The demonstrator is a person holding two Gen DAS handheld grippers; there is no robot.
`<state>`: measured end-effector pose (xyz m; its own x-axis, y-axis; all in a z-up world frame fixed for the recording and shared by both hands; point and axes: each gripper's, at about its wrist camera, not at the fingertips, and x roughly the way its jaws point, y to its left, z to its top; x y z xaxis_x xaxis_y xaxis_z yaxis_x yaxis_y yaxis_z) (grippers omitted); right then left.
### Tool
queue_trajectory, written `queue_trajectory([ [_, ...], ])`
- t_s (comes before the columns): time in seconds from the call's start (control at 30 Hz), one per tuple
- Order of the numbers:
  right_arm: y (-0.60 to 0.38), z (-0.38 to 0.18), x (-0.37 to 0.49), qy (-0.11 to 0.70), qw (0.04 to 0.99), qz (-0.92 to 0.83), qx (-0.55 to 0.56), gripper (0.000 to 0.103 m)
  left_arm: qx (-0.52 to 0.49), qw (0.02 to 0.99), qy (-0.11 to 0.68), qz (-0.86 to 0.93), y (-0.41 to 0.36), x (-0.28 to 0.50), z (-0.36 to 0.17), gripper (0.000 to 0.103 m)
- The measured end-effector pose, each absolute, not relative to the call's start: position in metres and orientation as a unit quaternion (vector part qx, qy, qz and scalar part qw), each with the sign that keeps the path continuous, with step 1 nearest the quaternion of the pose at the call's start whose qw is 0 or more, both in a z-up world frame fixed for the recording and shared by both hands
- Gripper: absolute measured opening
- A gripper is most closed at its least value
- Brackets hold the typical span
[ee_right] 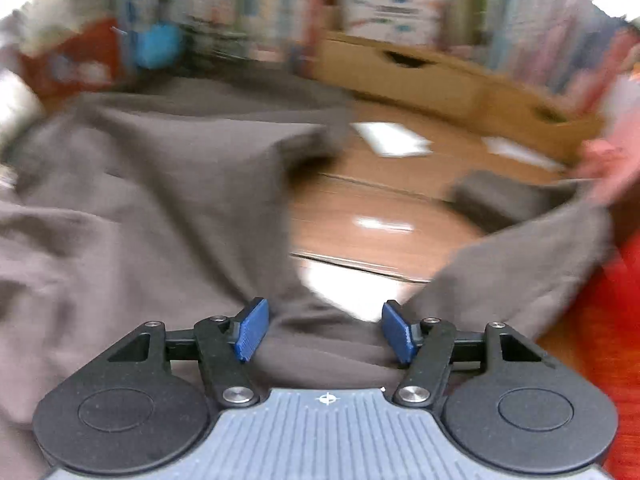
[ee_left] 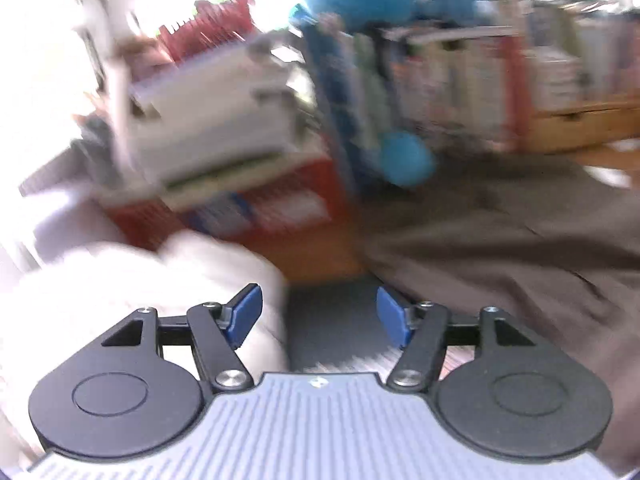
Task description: Fold clothes
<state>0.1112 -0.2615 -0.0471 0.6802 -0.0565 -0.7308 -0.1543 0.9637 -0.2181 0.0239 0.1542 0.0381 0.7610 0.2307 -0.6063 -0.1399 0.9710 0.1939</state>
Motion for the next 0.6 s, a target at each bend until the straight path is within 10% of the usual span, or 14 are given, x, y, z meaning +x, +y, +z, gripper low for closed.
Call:
queue_trajectory([
  [0.6,-0.232,-0.030,0.022,0.381,0.913,0.140,-0.047,0.090,0.062,0.884,0.462,-0.033,0.095,-0.034,-0.041,0.072],
])
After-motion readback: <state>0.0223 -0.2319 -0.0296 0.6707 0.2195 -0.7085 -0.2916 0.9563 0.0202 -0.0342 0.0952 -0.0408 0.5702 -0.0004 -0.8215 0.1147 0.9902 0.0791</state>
